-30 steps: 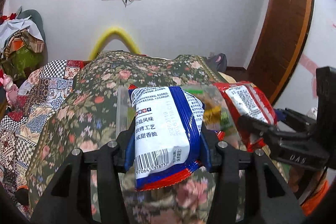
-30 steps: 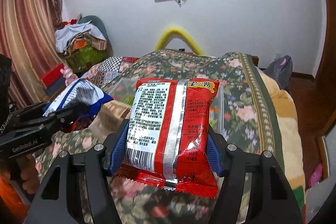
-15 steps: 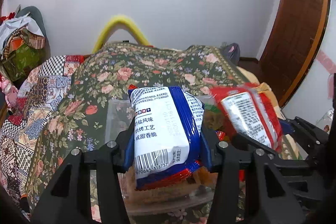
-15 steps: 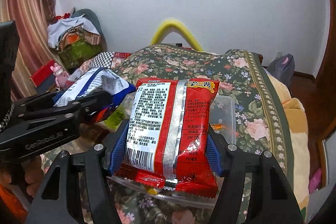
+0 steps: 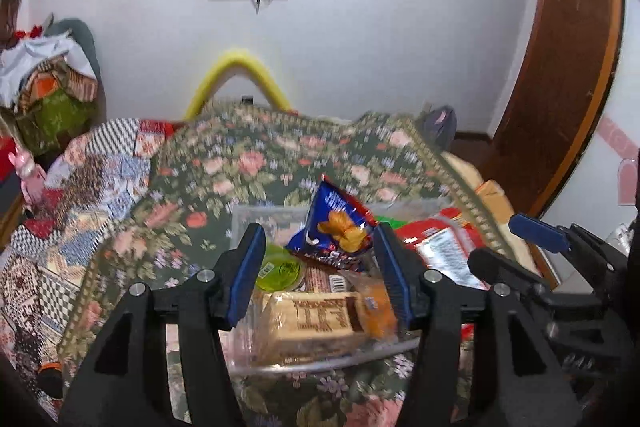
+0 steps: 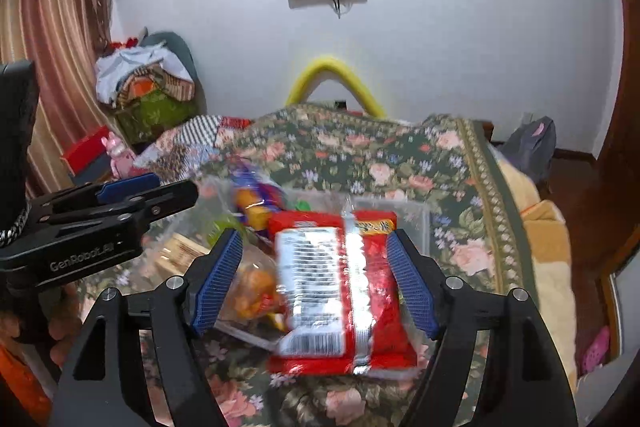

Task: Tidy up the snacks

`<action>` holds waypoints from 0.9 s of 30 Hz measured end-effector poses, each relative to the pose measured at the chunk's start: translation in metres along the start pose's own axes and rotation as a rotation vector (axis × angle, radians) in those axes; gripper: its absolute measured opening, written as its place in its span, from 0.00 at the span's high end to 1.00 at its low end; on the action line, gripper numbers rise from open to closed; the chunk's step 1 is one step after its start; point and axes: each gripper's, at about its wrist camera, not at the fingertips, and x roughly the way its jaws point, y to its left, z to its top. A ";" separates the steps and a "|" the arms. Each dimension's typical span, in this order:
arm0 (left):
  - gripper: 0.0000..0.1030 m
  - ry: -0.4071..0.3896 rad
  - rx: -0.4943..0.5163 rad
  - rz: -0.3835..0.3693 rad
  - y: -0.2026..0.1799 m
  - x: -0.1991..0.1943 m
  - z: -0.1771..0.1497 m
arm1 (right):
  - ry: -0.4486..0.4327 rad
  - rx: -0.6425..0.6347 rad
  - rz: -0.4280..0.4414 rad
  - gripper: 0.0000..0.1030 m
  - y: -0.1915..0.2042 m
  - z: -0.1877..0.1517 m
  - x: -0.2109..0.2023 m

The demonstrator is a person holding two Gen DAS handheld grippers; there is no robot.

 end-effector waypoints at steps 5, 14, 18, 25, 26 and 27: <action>0.46 -0.135 0.036 -0.005 -0.015 -0.074 0.004 | -0.092 -0.016 0.004 0.30 0.009 0.014 -0.055; 0.25 -0.345 0.076 -0.013 -0.039 -0.196 -0.012 | -0.289 -0.031 0.006 0.17 0.034 0.016 -0.170; 0.10 -0.396 0.083 -0.013 -0.045 -0.226 -0.025 | -0.330 -0.019 0.021 0.06 0.041 0.008 -0.196; 0.05 -0.394 0.092 -0.004 -0.048 -0.238 -0.039 | -0.339 -0.027 -0.022 0.00 0.049 -0.007 -0.205; 0.05 -0.392 0.092 -0.003 -0.047 -0.239 -0.040 | -0.336 -0.027 -0.026 0.00 0.049 -0.008 -0.204; 0.04 -0.390 0.092 -0.004 -0.046 -0.239 -0.041 | -0.332 -0.025 -0.026 0.00 0.049 -0.009 -0.204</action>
